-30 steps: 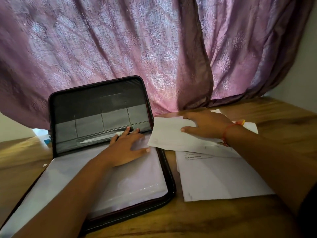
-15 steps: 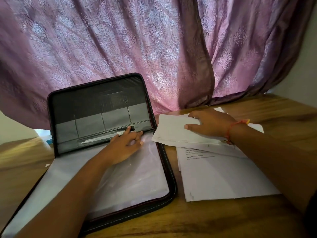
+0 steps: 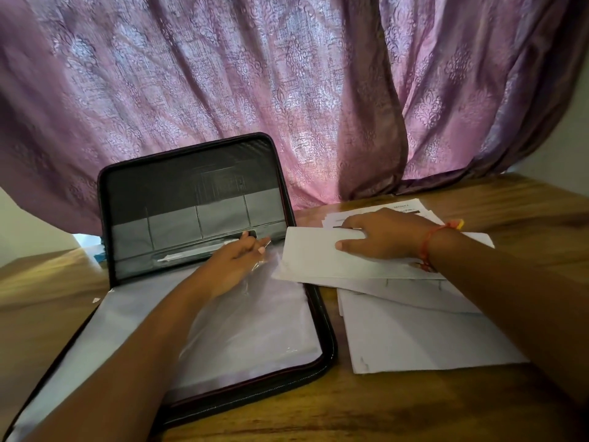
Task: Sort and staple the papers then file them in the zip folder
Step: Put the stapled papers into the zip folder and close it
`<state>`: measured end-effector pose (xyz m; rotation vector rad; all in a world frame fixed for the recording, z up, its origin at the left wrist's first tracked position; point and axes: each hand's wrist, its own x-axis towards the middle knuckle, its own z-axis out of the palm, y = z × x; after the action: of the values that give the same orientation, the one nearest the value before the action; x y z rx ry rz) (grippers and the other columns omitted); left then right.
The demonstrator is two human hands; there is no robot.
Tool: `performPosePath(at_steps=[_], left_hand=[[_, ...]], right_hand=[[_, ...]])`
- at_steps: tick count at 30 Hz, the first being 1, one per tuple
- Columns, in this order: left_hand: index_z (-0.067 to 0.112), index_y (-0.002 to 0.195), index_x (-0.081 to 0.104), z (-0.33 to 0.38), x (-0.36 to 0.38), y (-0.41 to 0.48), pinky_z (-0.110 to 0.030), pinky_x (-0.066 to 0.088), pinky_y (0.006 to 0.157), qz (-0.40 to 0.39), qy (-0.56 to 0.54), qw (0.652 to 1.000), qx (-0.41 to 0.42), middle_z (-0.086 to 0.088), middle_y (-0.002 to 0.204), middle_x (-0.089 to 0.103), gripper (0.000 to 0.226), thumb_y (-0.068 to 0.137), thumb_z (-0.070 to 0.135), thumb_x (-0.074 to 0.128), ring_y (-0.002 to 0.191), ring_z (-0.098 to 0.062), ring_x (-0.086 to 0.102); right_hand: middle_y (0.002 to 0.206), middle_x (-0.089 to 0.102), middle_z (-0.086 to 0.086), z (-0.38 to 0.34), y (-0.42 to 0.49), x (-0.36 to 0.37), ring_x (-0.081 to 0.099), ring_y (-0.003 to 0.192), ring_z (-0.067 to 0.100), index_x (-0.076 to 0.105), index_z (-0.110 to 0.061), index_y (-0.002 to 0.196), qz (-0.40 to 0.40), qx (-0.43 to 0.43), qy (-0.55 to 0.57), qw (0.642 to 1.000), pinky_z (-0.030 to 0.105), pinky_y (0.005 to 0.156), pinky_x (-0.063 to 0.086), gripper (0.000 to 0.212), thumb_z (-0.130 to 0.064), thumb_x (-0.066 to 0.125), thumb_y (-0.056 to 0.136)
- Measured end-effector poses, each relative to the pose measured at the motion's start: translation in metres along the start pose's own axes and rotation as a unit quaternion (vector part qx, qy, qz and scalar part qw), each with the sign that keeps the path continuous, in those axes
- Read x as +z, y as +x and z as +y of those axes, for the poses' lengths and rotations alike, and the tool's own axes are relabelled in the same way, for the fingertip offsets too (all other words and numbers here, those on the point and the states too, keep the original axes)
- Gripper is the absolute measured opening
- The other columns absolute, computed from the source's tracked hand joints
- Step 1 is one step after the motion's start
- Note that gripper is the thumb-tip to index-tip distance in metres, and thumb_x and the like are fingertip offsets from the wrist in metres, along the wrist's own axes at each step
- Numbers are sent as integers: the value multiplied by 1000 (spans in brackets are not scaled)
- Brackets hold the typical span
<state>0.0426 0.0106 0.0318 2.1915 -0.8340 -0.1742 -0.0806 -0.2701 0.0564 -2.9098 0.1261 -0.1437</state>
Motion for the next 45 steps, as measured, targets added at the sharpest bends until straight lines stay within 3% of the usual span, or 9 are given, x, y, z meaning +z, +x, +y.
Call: performPosePath(at_steps=[5, 8, 12, 18, 24, 27, 31, 36, 45], left_hand=[[9, 107, 67, 5, 0, -4, -11, 41, 77, 11, -1, 1000, 4, -1, 138, 62, 29, 105, 32, 50, 126, -18, 57], [4, 111, 65, 7, -1, -4, -6, 40, 77, 12, 4, 1000, 10, 3, 138, 61, 33, 105, 32, 49, 108, -3, 56], [0, 117, 62, 9, -1, -5, 5, 36, 76, 5, 6, 1000, 20, 20, 145, 48, 36, 106, 30, 48, 111, 16, 46], [3, 92, 59, 7, -1, -7, -16, 27, 107, -38, 2, 999, 29, 16, 153, 45, 26, 102, 27, 59, 148, -7, 29], [33, 119, 69, 14, -2, -8, -47, 6, 124, -48, 84, 995, 4, 34, 148, 26, 48, 95, 64, 41, 150, -1, 2], [43, 115, 68, 20, -5, -13, -50, 3, 123, -61, 120, 991, -15, 36, 144, 20, 52, 97, 66, 25, 145, 3, 0], [46, 145, 44, 28, -4, -16, -46, -3, 123, -92, 187, 978, -18, 33, 141, 2, 47, 105, 55, 21, 136, 3, -10], [60, 147, 27, 22, -5, -12, -49, -13, 121, -137, 257, 957, -2, 21, 166, -4, 59, 91, 70, 10, 152, -12, -20], [54, 154, 14, 17, -4, -9, -50, -12, 122, -143, 294, 945, 3, 17, 168, -6, 75, 84, 78, 27, 153, -14, -18]], right_hand=[[143, 50, -10, -5, 2, 6, 47, 127, 18, 52, -39, 134, -62, -18, -2, 998, 39, 110, 37, 58, -72, 45, 86], [136, 55, -12, -9, 3, 6, 51, 119, 16, 55, -42, 128, -79, -35, 3, 996, 39, 107, 40, 55, -74, 44, 84], [135, 55, -15, -17, -1, 7, 51, 119, 13, 54, -44, 131, -95, -77, 2, 993, 37, 106, 41, 55, -73, 46, 85], [123, 61, -17, -37, -6, 9, 56, 108, 9, 56, -46, 126, -96, -140, -10, 985, 37, 101, 45, 49, -72, 43, 87], [126, 58, -15, -45, -12, 11, 56, 109, 11, 48, -42, 131, -62, -157, -42, 985, 39, 98, 47, 56, -75, 42, 86], [130, 56, -14, -48, -15, 9, 54, 112, 12, 47, -42, 132, -48, -153, -62, 985, 40, 98, 46, 56, -75, 38, 87], [136, 54, -12, -45, -14, 11, 53, 118, 16, 47, -42, 135, -35, -127, -98, 986, 38, 99, 44, 58, -74, 32, 89], [139, 54, -3, -35, -9, 13, 51, 123, 20, 37, -41, 143, -31, -84, -126, 988, 41, 102, 44, 68, -78, 28, 87], [136, 53, -10, -49, -15, 13, 54, 115, 14, 45, -37, 137, -54, -140, -80, 985, 36, 99, 46, 56, -69, 39, 91]])
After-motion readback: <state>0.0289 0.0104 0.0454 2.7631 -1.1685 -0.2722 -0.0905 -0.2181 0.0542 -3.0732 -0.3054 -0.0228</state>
